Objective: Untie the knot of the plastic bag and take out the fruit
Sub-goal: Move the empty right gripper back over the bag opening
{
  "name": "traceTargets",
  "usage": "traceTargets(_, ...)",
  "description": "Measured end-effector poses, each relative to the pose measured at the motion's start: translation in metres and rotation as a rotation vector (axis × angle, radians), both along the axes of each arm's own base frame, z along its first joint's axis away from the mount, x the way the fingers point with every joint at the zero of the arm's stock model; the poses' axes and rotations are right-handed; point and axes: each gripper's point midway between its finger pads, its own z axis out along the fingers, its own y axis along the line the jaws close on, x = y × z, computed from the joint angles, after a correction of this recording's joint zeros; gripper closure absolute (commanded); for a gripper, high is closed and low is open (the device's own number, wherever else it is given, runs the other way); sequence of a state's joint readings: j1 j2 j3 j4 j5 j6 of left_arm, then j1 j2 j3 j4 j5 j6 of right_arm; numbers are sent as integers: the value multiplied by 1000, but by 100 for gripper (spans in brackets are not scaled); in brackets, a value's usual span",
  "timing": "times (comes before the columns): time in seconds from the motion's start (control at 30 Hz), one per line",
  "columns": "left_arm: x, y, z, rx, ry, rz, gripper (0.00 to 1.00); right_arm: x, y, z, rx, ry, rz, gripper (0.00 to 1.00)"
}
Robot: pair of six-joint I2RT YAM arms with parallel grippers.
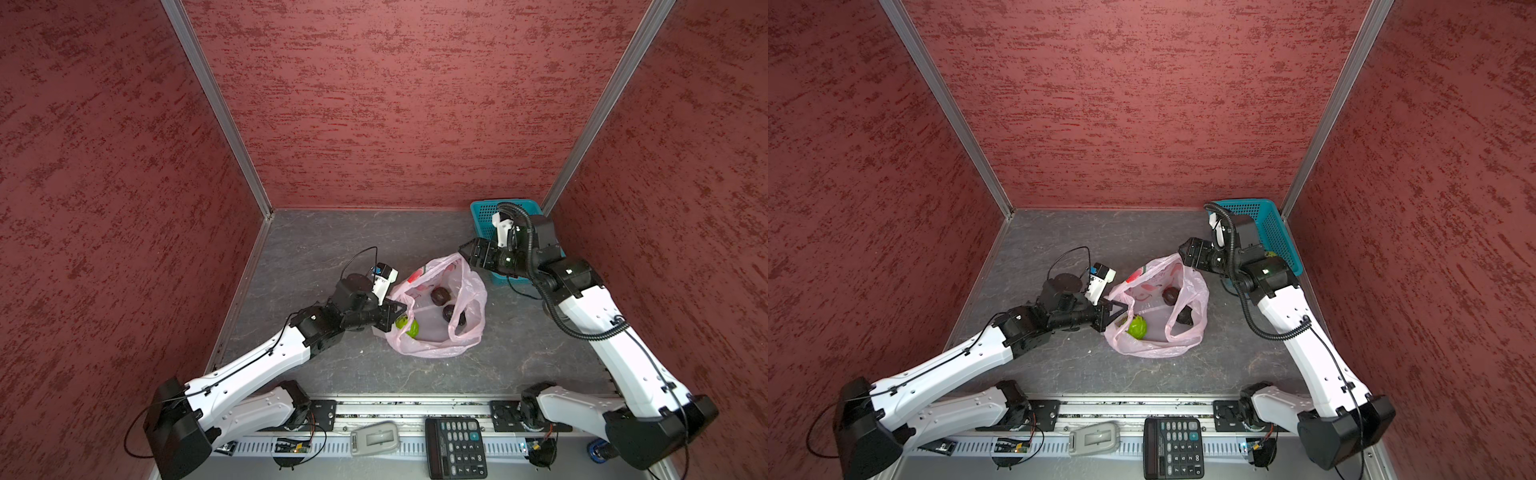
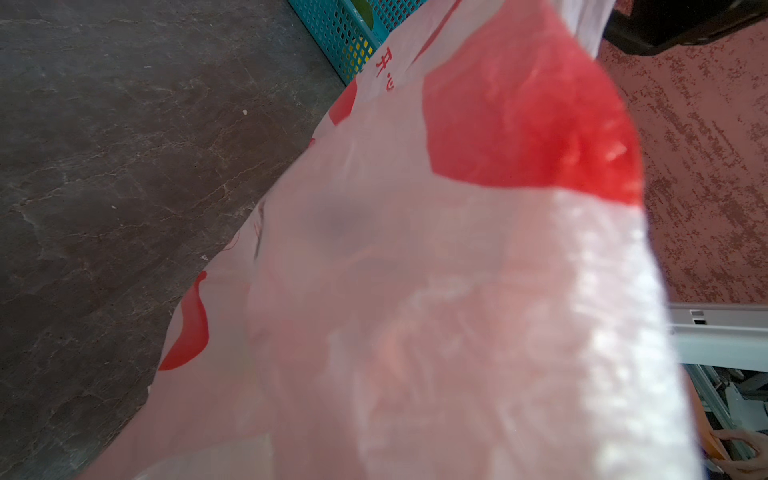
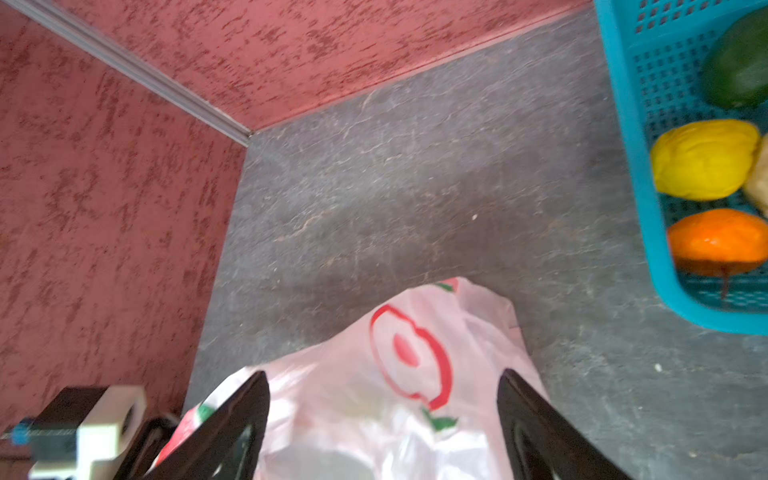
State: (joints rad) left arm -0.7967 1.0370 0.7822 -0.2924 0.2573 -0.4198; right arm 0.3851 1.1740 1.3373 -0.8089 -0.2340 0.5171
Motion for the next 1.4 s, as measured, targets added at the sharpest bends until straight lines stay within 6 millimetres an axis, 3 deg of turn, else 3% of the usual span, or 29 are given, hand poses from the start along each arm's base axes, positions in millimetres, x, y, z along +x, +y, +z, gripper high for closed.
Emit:
traceTargets(0.4, 5, 3, -9, 24, 17, 13, 100, -76, 81, 2, 65, 125, 221, 16)
traceTargets(0.5, 6, 3, -8, 23, 16, 15, 100, -84, 93, 0, 81, 138, 243, 17)
traceTargets(0.6, 5, 4, -5, 16, 9, 16, 100, -86, 100, -15, 79, 162, 240, 19)
traceTargets(0.9, 3, 5, 4, -8, -6, 19, 100, -80, 91, -85, -102, 230, 179, 21)
traceTargets(1.1, 3, 5, 5, -13, -7, 16, 100, -74, 60, -127, -343, 227, 137, 21)
traceTargets(1.27, 5, 6, 5, -15, -5, 20, 100, -71, 34, -141, -503, 199, 118, 21)
traceTargets(1.4, 7, 5, 1, -13, 13, 24, 100, -71, 33, -140, -535, 173, 137, 19)
